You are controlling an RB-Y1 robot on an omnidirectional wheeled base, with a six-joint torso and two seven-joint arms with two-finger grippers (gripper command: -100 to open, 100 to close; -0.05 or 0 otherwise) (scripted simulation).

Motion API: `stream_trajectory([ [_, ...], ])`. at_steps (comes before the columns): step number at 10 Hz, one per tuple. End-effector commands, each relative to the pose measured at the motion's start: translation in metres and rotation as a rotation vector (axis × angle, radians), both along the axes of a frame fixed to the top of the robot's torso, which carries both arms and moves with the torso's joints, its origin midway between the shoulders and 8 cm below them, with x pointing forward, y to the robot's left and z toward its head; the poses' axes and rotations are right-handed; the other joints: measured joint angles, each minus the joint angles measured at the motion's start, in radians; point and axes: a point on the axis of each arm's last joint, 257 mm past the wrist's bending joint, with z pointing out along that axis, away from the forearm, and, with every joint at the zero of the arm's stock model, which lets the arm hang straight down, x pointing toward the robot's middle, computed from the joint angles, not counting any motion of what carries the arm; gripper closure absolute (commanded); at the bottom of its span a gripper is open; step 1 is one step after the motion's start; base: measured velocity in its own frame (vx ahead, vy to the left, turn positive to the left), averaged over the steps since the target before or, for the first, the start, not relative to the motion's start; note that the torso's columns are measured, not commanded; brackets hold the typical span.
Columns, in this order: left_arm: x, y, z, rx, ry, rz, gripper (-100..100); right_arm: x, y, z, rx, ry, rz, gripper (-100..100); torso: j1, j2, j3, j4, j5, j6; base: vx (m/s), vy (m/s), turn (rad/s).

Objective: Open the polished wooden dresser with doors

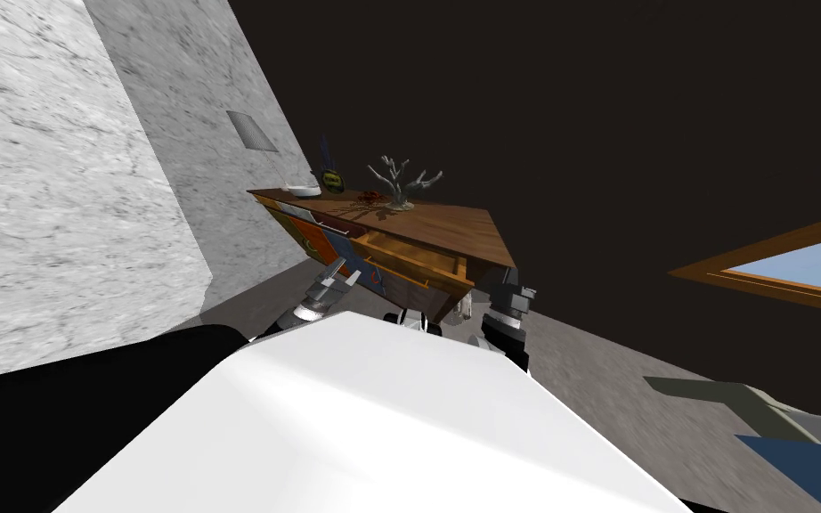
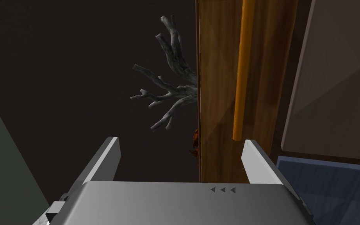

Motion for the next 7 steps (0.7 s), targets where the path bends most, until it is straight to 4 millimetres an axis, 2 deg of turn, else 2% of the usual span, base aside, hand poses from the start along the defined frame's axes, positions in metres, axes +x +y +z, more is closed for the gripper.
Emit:
stream_trajectory([
  [1,-0.0109,0.0024,0.0050,0.002,0.003,-0.007,-100,-0.0010,-0.0001,0.0003,-0.001,-0.002,-0.001,0,0.000,0.001,0.000,0.000,0.000,0.000,-0.004,-0.007,0.020],
  [7,-0.0109,0.0024,0.0050,0.002,0.003,-0.007,-100,-0.0062,-0.0007,0.0020,-0.006,-0.011,-0.005,0,0.000,0.004,0.003,0.001,0.000,0.002,0.000,0.000,0.000],
])
